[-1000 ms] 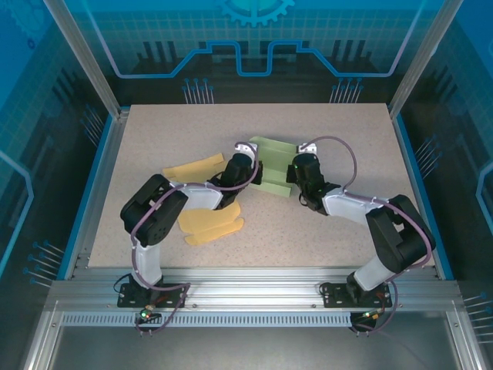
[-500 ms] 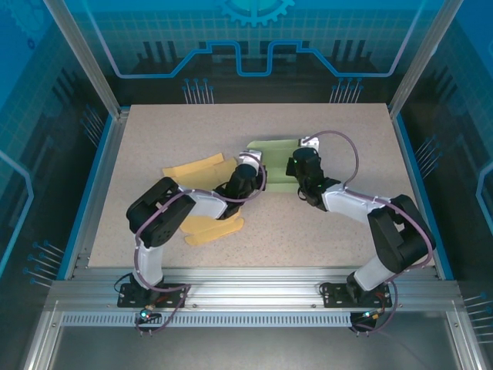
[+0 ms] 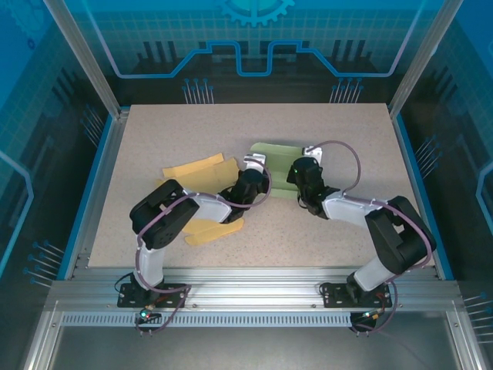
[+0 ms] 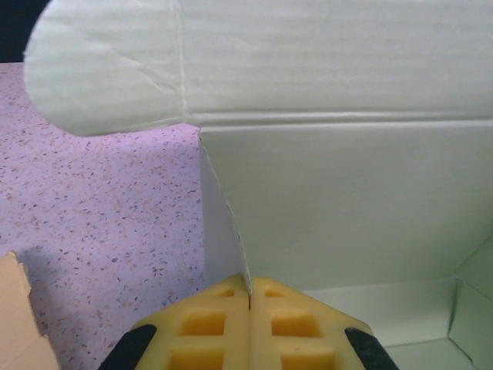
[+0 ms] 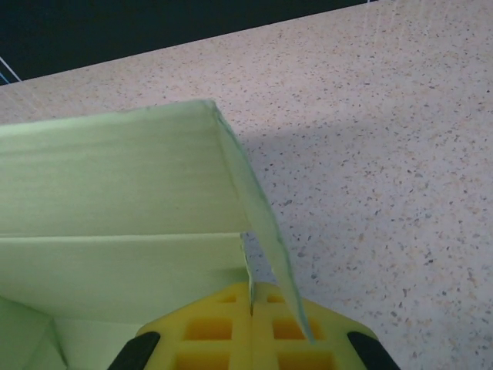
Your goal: Fold the paper box
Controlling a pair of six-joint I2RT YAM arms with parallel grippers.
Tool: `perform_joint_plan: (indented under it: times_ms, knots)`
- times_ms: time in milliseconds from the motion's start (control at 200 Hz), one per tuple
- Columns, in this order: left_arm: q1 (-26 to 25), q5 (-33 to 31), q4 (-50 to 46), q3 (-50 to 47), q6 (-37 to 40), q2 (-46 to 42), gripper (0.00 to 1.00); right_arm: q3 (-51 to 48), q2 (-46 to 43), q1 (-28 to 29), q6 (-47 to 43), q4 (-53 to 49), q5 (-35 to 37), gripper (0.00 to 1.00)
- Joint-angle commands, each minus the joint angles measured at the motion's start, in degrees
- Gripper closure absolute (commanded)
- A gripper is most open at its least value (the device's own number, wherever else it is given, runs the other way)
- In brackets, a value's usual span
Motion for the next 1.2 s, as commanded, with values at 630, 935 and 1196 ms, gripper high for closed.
perform_joint_plan:
  times_ms: [630,935,1196]
  knots:
    - [-4.0,2.6,-3.1,-6.1,-10.9,0.6,1.0,-11.7,-7.7,10.8,12.2,-1.0,2.4,0.96]
    - [-4.1,5.0,-4.1,-6.9,-12.8,-0.9,1.0,-9.4,-11.5,9.0,9.2,-1.3,1.7,0.91]
    - [-3.9,10.5,-3.7,-9.1,-13.9,-6.8,0.74,-9.7,-11.9,2.5,-0.4,1.6,-4.8,0.92]
